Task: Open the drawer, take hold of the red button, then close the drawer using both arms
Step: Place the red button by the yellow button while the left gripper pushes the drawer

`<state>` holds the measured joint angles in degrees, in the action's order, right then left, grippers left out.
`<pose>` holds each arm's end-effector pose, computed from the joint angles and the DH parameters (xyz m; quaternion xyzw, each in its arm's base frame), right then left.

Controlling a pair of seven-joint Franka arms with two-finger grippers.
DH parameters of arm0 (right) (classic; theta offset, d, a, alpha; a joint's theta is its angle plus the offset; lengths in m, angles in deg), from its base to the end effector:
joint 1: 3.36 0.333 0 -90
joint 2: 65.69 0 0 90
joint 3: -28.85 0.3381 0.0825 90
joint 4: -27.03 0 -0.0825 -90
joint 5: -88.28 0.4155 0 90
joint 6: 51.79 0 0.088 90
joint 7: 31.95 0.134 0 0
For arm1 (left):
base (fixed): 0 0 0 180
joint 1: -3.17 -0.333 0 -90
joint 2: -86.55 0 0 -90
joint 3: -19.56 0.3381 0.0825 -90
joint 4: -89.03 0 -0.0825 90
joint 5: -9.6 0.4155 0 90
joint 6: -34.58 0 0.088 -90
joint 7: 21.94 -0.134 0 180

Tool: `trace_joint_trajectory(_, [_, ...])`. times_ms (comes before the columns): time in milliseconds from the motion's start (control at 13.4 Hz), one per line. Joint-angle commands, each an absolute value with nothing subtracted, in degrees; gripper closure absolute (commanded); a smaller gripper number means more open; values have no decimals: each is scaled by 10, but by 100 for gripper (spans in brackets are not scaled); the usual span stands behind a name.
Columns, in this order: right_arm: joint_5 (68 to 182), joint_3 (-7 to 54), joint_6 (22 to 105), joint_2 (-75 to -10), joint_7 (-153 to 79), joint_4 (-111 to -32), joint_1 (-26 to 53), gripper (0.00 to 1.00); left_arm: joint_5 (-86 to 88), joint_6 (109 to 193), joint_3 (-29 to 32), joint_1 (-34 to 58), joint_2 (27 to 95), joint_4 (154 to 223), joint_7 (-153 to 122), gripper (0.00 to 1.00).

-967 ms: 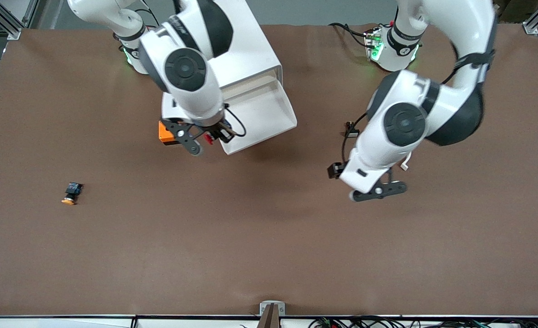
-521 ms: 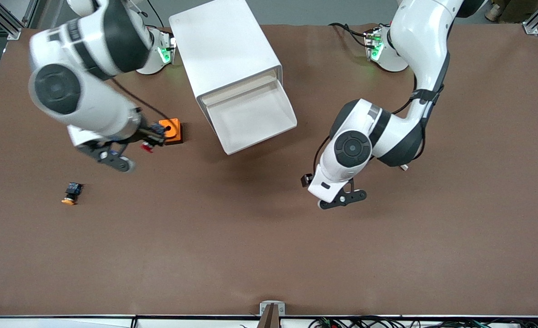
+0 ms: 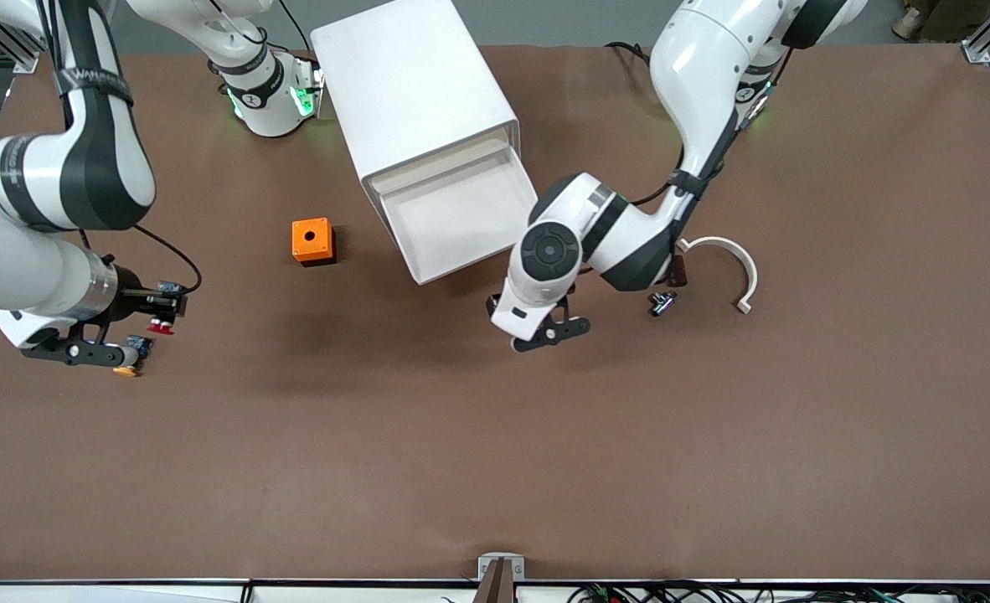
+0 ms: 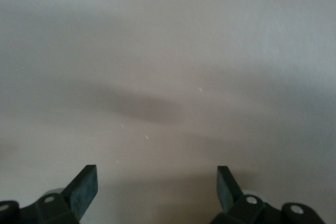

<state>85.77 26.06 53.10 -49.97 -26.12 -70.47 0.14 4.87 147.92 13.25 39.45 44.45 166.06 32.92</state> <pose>0.6531 0.0055 0.4031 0.9963 -0.0370 -0.0708 0.0314 0.5696 -0.5115 0.2595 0.9866 0.1367 -0.0880 0.0127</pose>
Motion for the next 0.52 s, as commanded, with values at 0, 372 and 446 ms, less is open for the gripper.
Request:
trace_joint_trajectory(0, [848,274,609,-486,-340,-747,-48,100,29,1473,138,426,450,1656,341,0])
trace_joint_trajectory(372, [847,274,719,-397,-392,-747,-98,99,27,1458,135,473,450,1678,394,0])
trace_joint_trajectory(446, [848,274,725,-387,-392,-747,-101,99,26,1445,131,476,452,1680,395,0])
